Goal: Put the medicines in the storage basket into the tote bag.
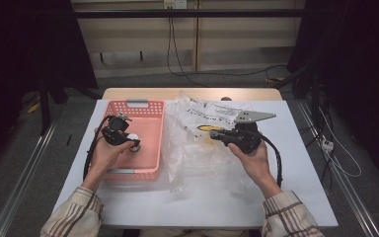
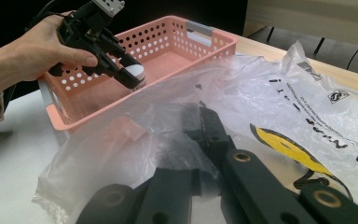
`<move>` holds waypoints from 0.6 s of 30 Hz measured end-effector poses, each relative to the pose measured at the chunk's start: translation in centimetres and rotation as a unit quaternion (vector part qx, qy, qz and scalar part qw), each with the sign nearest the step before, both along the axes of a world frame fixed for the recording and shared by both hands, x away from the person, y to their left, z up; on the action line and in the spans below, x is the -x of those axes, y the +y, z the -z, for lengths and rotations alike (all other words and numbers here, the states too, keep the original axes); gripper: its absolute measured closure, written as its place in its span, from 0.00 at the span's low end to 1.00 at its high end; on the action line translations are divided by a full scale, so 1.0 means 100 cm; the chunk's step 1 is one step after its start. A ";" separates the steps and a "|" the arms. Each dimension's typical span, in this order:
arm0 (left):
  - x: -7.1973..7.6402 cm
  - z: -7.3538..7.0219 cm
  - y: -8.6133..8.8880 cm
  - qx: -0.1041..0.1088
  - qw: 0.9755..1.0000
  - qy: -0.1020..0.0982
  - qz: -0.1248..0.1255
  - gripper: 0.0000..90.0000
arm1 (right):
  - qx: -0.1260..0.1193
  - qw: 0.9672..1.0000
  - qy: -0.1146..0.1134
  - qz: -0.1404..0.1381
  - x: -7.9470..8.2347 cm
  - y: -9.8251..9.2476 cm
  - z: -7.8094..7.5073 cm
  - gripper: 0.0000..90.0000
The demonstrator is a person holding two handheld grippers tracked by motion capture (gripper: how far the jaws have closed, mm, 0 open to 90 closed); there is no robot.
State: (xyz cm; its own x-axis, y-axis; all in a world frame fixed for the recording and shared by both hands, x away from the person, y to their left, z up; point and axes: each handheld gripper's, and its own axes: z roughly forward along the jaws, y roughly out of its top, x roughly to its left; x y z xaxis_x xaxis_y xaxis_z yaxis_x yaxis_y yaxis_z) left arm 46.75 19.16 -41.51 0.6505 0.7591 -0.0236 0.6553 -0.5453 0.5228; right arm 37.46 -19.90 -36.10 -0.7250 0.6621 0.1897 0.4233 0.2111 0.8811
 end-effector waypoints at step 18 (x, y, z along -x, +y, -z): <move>0.002 0.000 0.000 0.002 1.000 -0.014 -0.006 0.57 | -0.003 1.000 -0.001 -0.003 0.000 0.001 -0.001 1.00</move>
